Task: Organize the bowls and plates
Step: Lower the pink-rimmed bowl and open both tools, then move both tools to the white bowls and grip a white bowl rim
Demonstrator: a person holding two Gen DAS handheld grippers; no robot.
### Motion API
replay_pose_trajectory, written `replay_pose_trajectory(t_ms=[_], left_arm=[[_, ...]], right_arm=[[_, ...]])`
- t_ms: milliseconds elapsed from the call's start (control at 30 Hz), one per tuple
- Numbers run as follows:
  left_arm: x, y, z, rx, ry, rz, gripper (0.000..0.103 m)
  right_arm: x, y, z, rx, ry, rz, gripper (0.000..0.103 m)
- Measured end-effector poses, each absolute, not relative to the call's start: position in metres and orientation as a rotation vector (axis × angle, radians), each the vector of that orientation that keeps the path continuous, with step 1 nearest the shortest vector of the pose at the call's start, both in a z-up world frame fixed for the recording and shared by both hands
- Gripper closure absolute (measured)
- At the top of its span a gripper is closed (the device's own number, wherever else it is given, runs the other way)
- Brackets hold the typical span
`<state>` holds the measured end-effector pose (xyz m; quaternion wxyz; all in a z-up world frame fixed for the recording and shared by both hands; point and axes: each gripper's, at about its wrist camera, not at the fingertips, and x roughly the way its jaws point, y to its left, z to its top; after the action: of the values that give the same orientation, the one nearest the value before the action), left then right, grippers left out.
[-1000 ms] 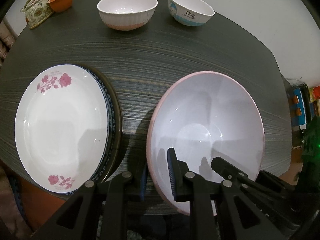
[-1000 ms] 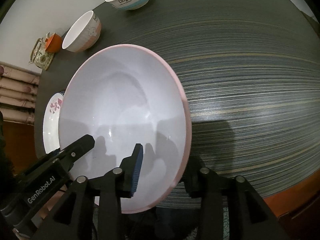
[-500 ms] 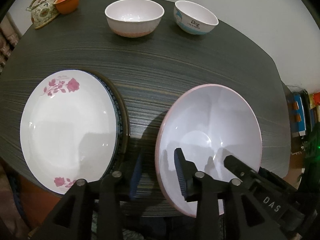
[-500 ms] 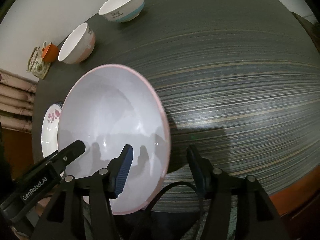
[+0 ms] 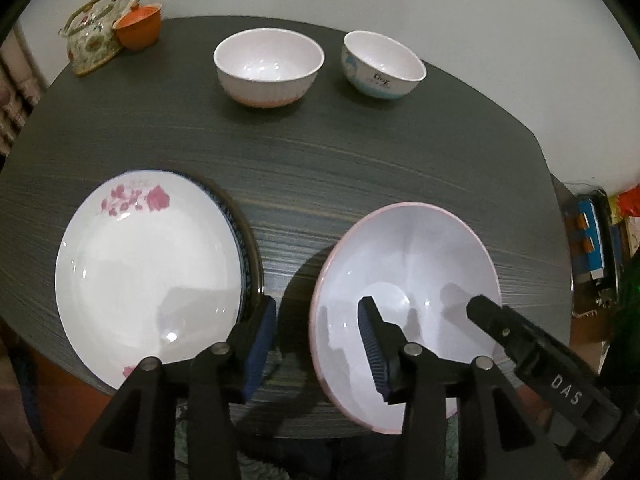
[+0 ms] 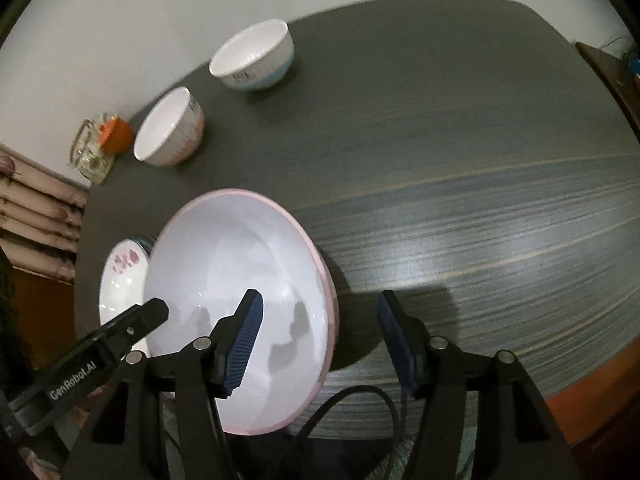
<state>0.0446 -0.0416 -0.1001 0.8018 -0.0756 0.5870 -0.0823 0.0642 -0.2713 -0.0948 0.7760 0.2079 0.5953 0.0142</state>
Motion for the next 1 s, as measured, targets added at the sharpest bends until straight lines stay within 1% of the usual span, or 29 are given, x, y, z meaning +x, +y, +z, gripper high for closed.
replay_pose_trajectory(t_ms=[200, 367, 600, 1000], left_arm=[[0.049, -0.036, -0.091, -0.174, 1.221, -0.171, 0.057], [0.05, -0.036, -0.089, -0.179, 1.219, -0.161, 0.053], [0.059, -0.021, -0.085, -0.196, 1.212, -0.144, 0.053], [0.098, 0.014, -0.073, -0.209, 1.186, -0.059, 0.053]], right_arm=[[0.069, -0.269, -0.08, 0.428, 1.228, 0.044, 0.041], [0.074, -0.263, -0.075, 0.403, 1.216, 0.093, 0.04], [0.089, -0.257, -0.067, 0.348, 1.203, 0.122, 0.04], [0.142, -0.242, -0.052, 0.261, 1.212, 0.184, 0.04]])
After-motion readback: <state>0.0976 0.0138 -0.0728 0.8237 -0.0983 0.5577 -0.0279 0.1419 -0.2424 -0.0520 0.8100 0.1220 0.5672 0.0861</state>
